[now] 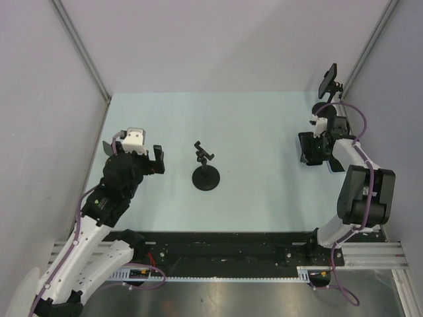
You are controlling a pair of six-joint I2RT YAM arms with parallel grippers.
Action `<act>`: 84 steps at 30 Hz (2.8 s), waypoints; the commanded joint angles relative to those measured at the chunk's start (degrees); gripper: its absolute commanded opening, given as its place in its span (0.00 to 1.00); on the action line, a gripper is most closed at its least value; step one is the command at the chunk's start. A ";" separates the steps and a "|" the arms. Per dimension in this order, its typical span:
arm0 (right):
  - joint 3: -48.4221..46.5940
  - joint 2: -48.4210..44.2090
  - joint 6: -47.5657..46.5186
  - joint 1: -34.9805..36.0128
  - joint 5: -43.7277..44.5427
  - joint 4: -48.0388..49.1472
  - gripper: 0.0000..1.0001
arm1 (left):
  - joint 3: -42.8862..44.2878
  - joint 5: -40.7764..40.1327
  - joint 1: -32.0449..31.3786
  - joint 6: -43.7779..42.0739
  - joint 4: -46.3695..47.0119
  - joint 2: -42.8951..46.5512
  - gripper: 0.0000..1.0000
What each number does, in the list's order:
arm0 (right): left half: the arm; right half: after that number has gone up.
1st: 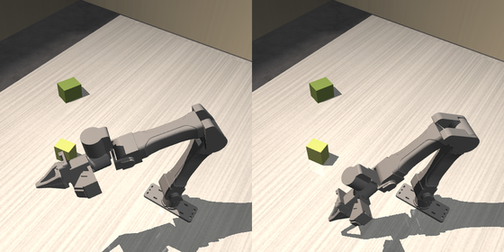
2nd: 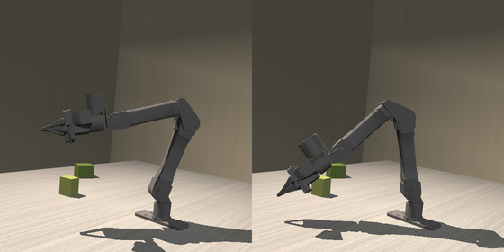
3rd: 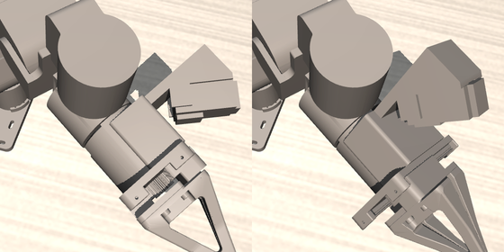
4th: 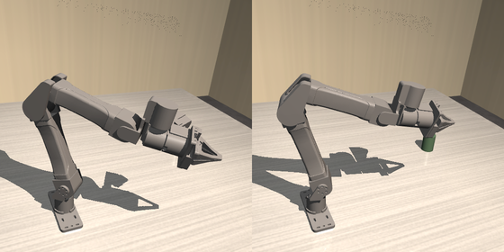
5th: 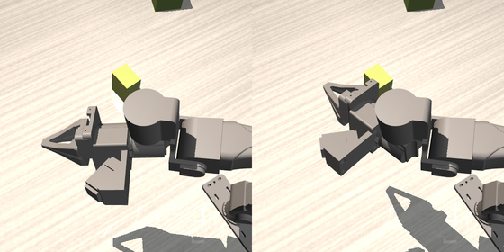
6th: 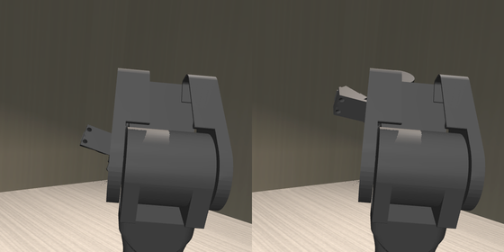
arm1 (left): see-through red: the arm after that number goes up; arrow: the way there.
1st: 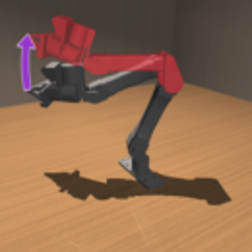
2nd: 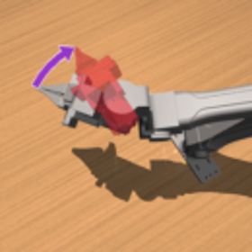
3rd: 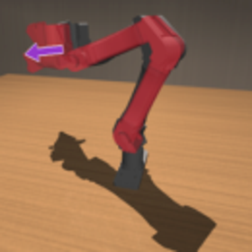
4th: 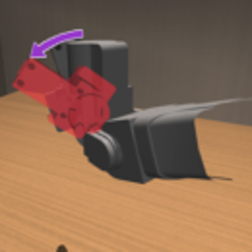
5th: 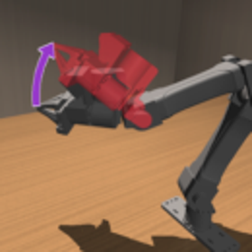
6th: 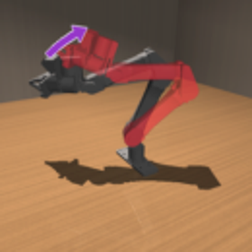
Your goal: Remove the phone from the phone stand
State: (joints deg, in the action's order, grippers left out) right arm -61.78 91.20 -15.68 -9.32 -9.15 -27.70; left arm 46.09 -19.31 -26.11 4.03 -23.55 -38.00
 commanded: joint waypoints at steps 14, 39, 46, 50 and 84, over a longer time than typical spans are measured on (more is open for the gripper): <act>4.39 2.58 -5.32 -3.25 -0.08 6.17 0.09 | -1.09 -1.96 0.44 -2.10 2.28 1.52 1.00; 5.62 5.83 -6.47 -1.14 6.16 7.93 0.85 | -1.61 -0.99 0.44 -2.45 2.81 1.35 1.00; 5.53 5.22 -6.03 -0.87 6.16 8.72 0.96 | -1.61 -0.82 0.44 -2.63 2.90 1.43 1.00; 5.53 4.96 -5.59 -0.87 6.42 9.68 0.95 | -1.70 -0.73 0.44 -2.63 2.81 1.44 1.00; 5.53 6.10 -3.56 -3.69 7.57 12.15 0.68 | -1.96 0.41 0.44 -2.89 3.07 1.17 1.00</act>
State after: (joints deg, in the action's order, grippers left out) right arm -56.10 97.01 -19.51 -13.02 -2.33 -18.48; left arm 44.42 -19.29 -26.06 2.85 -21.96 -37.08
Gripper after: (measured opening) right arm 0.784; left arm 0.996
